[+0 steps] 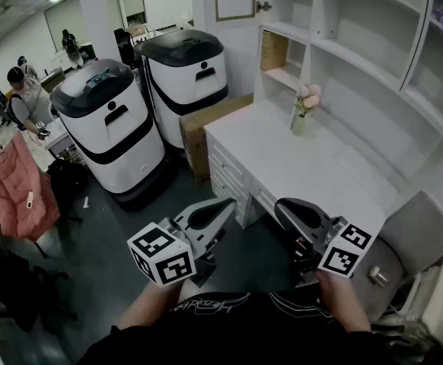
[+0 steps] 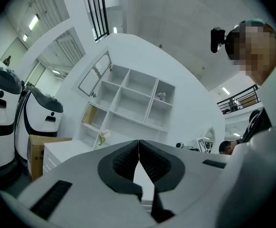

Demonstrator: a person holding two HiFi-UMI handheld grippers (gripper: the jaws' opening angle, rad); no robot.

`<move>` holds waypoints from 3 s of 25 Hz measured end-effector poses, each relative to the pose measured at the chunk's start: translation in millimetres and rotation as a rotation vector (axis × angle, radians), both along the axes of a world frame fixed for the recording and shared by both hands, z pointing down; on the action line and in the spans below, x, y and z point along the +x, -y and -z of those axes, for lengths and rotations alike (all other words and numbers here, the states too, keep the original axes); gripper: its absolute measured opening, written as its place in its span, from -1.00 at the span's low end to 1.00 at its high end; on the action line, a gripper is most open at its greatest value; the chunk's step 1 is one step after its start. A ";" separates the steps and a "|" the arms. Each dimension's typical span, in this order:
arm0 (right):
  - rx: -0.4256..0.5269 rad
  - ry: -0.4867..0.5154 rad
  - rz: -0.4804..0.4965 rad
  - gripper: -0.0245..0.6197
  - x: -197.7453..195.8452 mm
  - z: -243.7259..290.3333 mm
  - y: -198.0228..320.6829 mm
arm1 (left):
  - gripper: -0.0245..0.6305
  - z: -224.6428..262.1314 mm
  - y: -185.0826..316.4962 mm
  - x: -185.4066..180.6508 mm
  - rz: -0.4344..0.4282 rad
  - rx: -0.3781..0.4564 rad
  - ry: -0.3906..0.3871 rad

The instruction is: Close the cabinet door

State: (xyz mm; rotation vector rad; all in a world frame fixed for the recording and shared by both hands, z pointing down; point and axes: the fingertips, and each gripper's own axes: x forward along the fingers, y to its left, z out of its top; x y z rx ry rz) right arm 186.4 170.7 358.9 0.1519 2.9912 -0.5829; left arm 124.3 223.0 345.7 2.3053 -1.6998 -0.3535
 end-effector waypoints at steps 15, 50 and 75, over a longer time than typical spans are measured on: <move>0.003 -0.044 0.002 -0.76 -42.1 -19.2 -26.8 | -0.86 -22.4 -30.9 -48.9 0.004 0.009 -0.044; -0.032 0.033 0.114 -0.76 -229.8 -22.1 264.2 | -0.85 -11.2 262.6 -242.7 0.061 0.015 -0.019; 0.066 0.061 -0.168 -0.76 -360.5 30.2 390.0 | -0.10 138.4 437.5 -486.7 0.013 0.299 0.215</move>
